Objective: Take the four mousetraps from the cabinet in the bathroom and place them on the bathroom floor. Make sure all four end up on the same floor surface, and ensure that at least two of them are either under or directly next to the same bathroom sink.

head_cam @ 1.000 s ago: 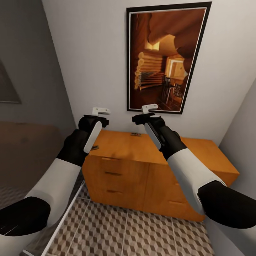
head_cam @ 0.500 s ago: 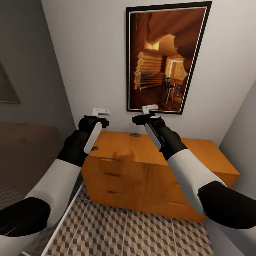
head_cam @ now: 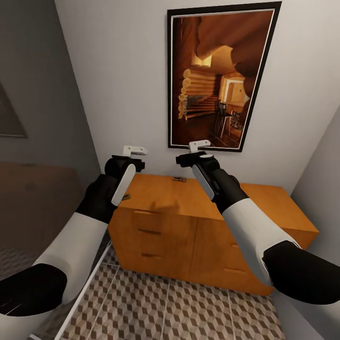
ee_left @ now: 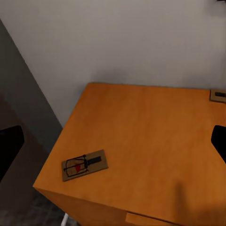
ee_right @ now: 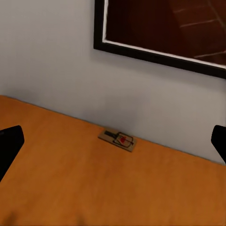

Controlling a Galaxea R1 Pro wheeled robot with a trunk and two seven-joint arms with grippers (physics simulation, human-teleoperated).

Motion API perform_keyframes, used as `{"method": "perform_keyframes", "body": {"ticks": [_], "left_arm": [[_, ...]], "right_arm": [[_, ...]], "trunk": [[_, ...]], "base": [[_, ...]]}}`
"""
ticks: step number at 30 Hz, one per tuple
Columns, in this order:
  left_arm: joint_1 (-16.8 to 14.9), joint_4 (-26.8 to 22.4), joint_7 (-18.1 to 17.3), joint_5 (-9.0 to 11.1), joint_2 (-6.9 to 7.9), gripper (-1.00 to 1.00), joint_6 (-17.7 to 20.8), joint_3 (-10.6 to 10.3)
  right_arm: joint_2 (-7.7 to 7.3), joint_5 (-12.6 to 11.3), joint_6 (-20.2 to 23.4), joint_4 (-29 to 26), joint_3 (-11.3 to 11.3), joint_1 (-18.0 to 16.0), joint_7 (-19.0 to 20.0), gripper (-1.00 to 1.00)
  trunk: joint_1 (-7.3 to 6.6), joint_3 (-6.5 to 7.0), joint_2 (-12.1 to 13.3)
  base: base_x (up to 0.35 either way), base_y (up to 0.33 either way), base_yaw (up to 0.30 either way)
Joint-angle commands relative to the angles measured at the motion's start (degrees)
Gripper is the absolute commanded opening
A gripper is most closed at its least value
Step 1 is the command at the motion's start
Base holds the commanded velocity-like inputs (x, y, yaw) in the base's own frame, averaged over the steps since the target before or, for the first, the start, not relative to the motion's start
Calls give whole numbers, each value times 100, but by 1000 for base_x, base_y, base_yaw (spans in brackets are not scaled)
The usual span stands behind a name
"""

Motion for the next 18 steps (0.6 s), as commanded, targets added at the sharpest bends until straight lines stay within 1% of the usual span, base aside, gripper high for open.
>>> {"method": "perform_keyframes", "body": {"ticks": [1,18], "left_arm": [[-3,-3,58,59,1,100,13,-9],[11,4,58,59,-6,100,22,-12]], "right_arm": [[-3,-61,18,-2,19,-5,-53,100],[5,-66,52,12,52,-1,-56,100]], "trunk": [[1,-8,-6],[1,-8,-6]], "base": [[0,0,0],[0,0,0]]}}
